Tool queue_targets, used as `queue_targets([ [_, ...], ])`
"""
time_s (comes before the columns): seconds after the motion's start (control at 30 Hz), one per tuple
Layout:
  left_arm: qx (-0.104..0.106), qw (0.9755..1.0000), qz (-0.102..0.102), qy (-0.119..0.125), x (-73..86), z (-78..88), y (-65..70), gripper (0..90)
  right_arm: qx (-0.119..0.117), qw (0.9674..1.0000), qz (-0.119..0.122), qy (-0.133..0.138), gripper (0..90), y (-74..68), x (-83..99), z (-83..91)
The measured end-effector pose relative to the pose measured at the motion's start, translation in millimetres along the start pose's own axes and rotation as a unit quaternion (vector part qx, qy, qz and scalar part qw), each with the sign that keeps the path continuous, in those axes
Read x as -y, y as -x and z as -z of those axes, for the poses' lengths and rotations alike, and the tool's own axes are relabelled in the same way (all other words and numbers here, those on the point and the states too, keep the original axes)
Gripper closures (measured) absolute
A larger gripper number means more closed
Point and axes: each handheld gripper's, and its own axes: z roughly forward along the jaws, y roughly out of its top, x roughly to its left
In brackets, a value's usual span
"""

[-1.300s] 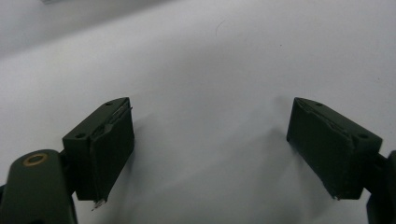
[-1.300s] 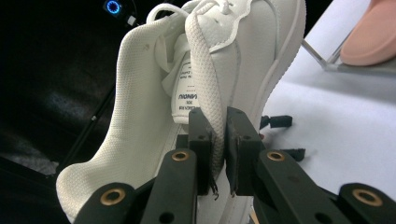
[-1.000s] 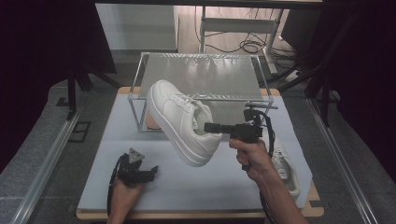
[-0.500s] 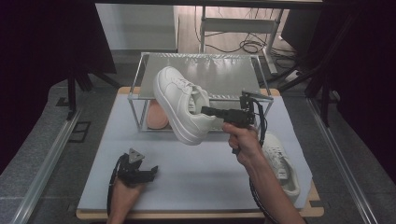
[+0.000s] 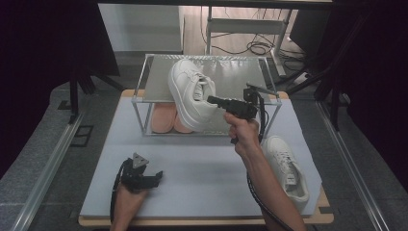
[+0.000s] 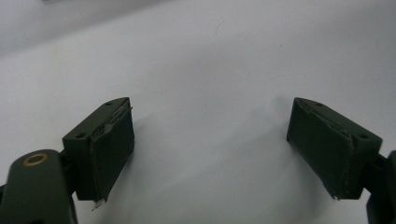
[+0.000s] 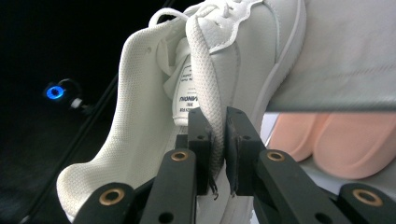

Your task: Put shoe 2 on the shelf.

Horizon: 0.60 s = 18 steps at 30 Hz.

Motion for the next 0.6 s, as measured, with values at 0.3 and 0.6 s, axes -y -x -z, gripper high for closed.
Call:
queue_targets([
  [0.3,0.000,1.0000,0.000,0.000,0.0,0.0,0.0,15.0,0.038,0.9985,-0.003,0.040,81.6,1.4,-12.3,-8.3],
  [0.6,-0.001,1.0000,-0.001,0.000,0.1,0.1,0.2,15.1,0.032,0.9979,0.001,0.057,71.5,-4.9,-14.6,-18.1],
])
